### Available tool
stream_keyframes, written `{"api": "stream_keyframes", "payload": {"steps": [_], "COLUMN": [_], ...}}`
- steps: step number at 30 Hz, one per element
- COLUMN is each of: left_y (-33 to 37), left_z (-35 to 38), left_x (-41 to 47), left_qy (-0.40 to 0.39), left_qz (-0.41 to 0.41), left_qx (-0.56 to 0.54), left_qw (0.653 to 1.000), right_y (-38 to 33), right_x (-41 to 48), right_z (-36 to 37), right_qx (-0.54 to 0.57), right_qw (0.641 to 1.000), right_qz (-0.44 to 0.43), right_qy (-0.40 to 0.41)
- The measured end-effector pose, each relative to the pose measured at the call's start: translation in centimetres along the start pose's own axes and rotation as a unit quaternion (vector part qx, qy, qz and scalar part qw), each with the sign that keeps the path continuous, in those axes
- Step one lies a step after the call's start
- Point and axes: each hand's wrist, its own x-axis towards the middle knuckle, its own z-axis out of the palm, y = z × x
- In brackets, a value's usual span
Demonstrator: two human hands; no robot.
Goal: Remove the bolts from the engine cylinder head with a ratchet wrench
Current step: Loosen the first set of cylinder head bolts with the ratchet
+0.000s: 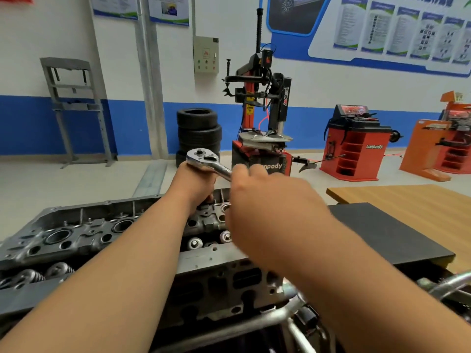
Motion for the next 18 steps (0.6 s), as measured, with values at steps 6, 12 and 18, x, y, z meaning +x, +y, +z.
{"api": "stream_keyframes", "payload": {"steps": [6, 12, 18], "left_y": [-0.6, 0.0, 0.2], "left_z": [-0.6, -0.9, -0.3], "left_x": [0.3, 0.3, 0.2], "left_qy": [-0.088, -0.13, -0.113], "left_qz": [-0.045, -0.106, -0.105], "left_qx": [-0.068, -0.127, -0.064], "left_qw": [0.993, 0.978, 0.986], "right_y": [6.8, 7.2, 7.0], "right_x": [8.1, 15.7, 16.3], "right_z": [2.0, 4.7, 6.2], "right_qx": [-0.052, -0.011, 0.023], "right_qw": [0.993, 0.986, 0.984], "right_qz": [0.096, 0.146, 0.162], "right_qy": [-0.055, -0.074, -0.063]}}
